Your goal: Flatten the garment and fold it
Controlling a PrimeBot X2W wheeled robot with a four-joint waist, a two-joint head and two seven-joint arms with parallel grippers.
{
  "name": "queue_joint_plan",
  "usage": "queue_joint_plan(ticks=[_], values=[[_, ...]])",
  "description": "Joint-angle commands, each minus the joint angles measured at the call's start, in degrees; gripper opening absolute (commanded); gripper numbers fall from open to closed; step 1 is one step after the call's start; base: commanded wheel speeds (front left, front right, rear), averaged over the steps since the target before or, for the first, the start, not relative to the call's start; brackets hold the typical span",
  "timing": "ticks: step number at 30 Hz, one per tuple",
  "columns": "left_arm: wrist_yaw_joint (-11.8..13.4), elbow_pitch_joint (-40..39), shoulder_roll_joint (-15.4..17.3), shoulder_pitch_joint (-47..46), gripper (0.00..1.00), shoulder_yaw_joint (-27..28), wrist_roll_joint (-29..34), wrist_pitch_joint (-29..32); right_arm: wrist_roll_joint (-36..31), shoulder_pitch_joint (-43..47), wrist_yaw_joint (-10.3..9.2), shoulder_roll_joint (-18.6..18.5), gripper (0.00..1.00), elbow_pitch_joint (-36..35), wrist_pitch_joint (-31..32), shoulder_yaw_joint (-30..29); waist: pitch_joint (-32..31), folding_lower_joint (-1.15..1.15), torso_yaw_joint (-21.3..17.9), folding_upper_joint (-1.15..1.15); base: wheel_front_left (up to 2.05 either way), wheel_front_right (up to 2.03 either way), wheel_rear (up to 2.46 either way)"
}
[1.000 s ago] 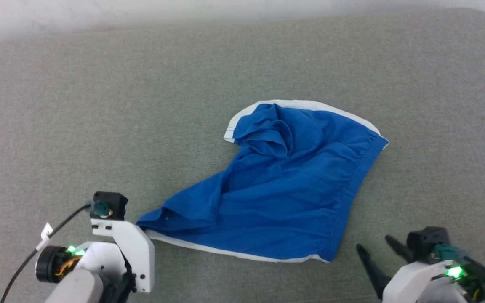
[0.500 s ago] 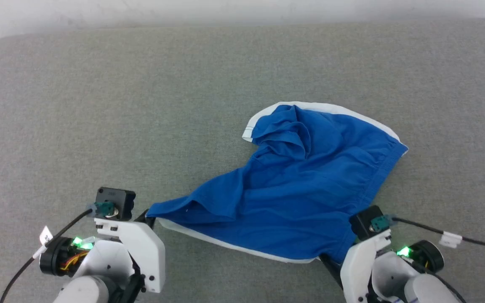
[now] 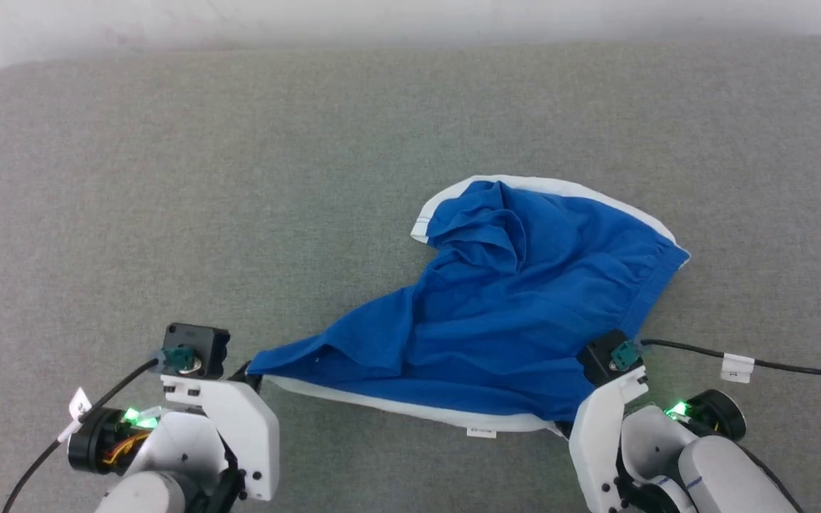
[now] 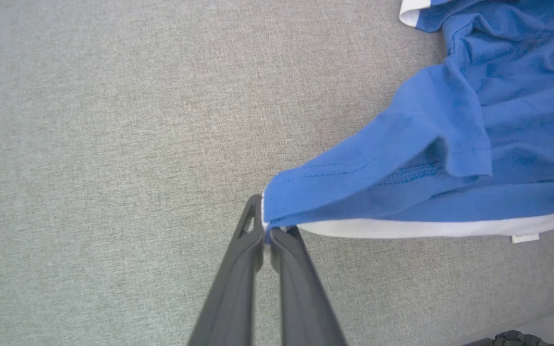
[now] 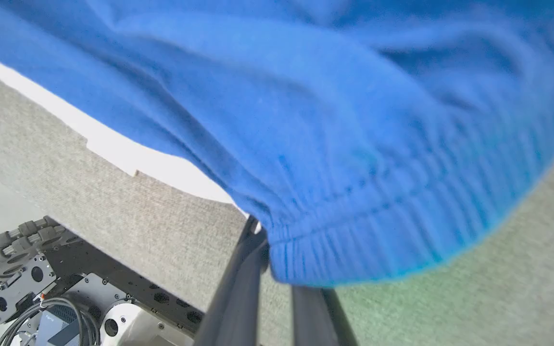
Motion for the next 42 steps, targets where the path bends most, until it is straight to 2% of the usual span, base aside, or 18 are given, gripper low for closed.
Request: queue_joint_plan(ticks=[1,7,11,16,22,28,33,37,42], values=[[0.33,-0.01,0.25,0.70,0.00,0.13,-0.39,0.26,0.99,2.83,-0.03,-0.51,0.00,1.37,1.48,1.85,-1.01,0.00,-0.23,0.00,0.00,0.00,0.00],[0.15,-4.02,0.94,-1.39,0.00,2.86,-2.98,1.31,5.50,-0.64,-0.03,-5.86,0.00,-12.21,1.05,2.95,-4.53,0.00,-0.92,0.00,0.00,0.00,0.00],[-0.23,-6.05,1.85,-6.80,0.00,5.96,-3.50,0.56,9.00,-6.30,-0.03,-9.62,0.00,-19.62,0.97,1.64,-6.64,0.00,-1.25,0.00,0.00,0.00,0.00],[-4.18,-2.91,3.25,-19.53,0.00,6.58,-3.62,2.18,13.18,-17.52,-0.03,-12.96,0.00,-20.67,0.05,0.51,-7.75,0.00,-0.95,0.00,0.00,0.00,0.00],[-9.70,8.87,3.15,-38.71,0.00,4.70,-2.55,5.20,17.96,-34.43,-0.03,-14.75,0.00,-13.22,-1.78,1.16,-3.88,0.00,-0.78,0.00,0.00,0.00,0.00],[-13.01,22.78,1.24,-56.97,0.00,2.85,0.42,5.03,19.99,-51.88,-0.03,-14.57,0.00,-2.53,-6.48,3.46,6.20,0.00,-1.71,0.00,0.00,0.00,0.00],[-12.49,32.97,1.09,-71.01,0.00,3.19,5.01,-0.51,19.39,-66.04,-0.03,-12.27,0.00,6.93,-13.66,4.66,15.02,0.00,-3.64,0.00,0.00,0.00,0.00],[-9.92,38.51,-0.26,-78.94,0.00,4.33,7.02,-6.20,18.26,-75.35,-0.03,-10.16,0.00,13.72,-20.52,5.99,19.81,0.00,-4.96,0.00,0.00,0.00,0.00],[-6.77,45.09,-1.82,-82.79,0.00,4.93,8.28,-10.96,17.56,-81.63,-0.03,-7.21,0.00,21.70,-25.96,9.48,23.65,0.00,-6.08,0.00,0.00,0.00,0.00]])
